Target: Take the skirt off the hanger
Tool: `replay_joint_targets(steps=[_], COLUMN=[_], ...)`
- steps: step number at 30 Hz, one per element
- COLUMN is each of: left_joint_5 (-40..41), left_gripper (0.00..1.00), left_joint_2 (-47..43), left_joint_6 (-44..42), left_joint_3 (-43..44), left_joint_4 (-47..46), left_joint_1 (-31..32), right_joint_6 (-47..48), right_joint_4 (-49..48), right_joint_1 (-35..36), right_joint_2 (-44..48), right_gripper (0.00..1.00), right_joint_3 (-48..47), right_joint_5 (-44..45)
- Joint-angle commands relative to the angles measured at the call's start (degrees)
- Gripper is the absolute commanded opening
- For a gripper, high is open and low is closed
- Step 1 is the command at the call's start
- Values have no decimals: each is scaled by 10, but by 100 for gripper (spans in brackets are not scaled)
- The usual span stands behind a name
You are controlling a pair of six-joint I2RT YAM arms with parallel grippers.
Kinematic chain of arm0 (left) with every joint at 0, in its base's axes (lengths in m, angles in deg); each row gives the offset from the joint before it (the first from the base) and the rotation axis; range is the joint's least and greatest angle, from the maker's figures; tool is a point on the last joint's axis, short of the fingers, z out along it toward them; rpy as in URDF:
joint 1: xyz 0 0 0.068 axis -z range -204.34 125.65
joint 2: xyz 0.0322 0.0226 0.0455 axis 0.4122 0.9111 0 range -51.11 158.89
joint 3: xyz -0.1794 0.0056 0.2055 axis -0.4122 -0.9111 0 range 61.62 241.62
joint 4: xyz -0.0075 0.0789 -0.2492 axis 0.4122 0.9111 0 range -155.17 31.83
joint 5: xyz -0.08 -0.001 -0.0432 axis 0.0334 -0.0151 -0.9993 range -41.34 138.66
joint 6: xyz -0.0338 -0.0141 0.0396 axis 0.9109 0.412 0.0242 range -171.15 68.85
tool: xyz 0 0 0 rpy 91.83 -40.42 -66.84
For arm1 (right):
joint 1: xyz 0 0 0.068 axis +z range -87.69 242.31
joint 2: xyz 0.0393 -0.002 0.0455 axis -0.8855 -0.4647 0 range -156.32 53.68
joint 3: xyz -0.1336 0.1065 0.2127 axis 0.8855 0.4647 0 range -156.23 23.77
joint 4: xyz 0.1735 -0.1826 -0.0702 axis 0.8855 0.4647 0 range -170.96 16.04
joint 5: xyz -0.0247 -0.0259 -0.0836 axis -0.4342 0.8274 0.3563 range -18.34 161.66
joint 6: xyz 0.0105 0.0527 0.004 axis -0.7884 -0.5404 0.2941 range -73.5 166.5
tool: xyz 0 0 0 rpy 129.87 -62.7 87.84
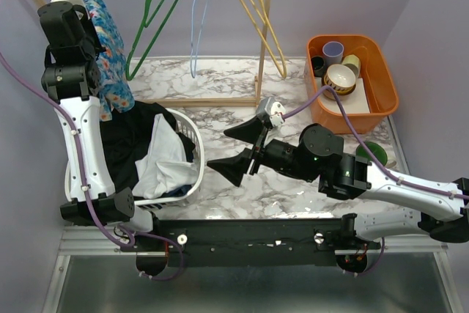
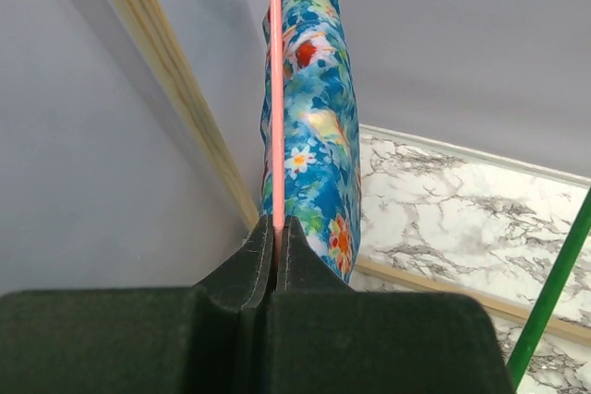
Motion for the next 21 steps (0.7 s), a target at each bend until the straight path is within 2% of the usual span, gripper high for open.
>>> replay_joint_targets(steps=[1, 10, 15, 21], left_joint_5=[-42, -56, -41, -20], left_gripper=[0, 0, 0, 0], left_joint_2=[-35, -72, -90, -139], left_joint_6=[-4, 5, 14, 54], left_joint_3=[12, 3, -3, -37], left_joint_4=[-64, -68, -37, -7], left_joint_1=[-2, -2, -2, -2], right_joint_6=[-3, -5, -3, 13], right_joint_4=[-7, -8, -7, 47], right_joint_1=[3, 3, 3, 3], right_joint_2=[-5, -2, -5, -50], right_gripper=[100, 100, 100, 100], right_joint_3=[-6, -1, -6, -65], right_joint_5=[-8, -7, 5, 56])
